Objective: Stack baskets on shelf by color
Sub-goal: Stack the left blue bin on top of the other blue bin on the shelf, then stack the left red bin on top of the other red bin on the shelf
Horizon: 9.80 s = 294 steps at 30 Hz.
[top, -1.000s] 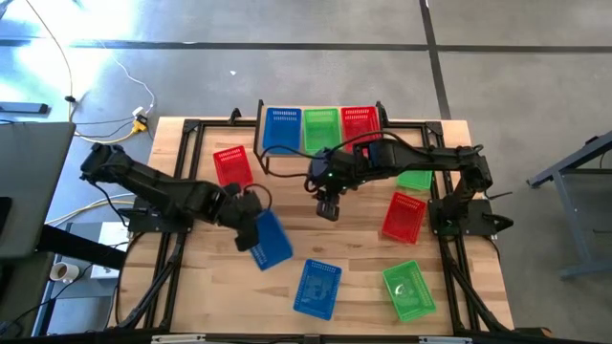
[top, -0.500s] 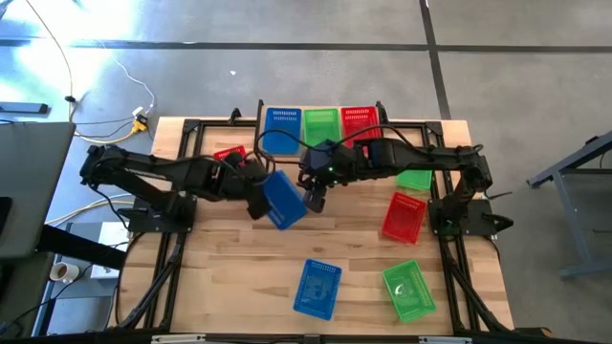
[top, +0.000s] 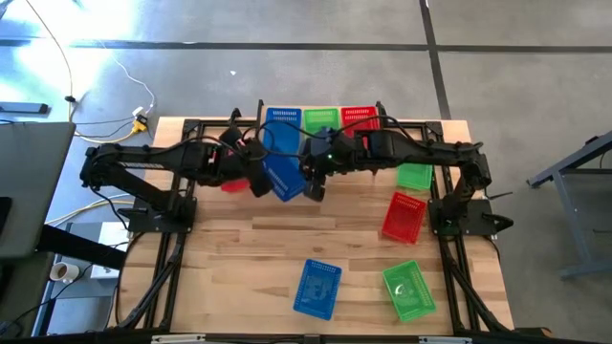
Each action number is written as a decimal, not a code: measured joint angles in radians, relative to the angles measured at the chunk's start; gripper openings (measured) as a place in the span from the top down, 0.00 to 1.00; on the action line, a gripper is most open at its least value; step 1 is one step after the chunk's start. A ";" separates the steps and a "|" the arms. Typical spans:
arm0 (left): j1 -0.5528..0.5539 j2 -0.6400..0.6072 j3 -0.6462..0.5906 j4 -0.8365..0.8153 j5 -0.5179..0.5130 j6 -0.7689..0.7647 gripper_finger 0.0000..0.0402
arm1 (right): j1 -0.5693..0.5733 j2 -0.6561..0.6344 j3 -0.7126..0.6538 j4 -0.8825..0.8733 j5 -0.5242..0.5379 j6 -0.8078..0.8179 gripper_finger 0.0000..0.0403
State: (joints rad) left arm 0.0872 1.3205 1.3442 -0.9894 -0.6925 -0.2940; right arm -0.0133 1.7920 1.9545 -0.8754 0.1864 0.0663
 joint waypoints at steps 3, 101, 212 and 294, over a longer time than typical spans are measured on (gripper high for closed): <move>0.024 0.000 0.006 0.006 -0.017 0.018 1.00 | -0.009 0.000 0.000 0.015 0.001 -0.004 0.64; 0.174 -0.273 0.006 -0.028 0.101 0.243 0.54 | -0.323 0.126 0.000 0.167 -0.066 1.131 1.00; 0.174 -0.272 0.006 -0.196 0.369 0.016 0.54 | 0.022 -0.010 0.001 -0.615 0.076 0.433 0.74; 0.267 0.111 -0.594 0.133 0.382 0.096 0.58 | 0.208 -0.589 -0.697 -0.151 0.224 0.633 0.74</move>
State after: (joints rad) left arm 0.3542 1.4310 0.7506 -0.8560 -0.3103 -0.1983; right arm 0.1951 1.2030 1.2579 -1.0267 0.4103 0.6991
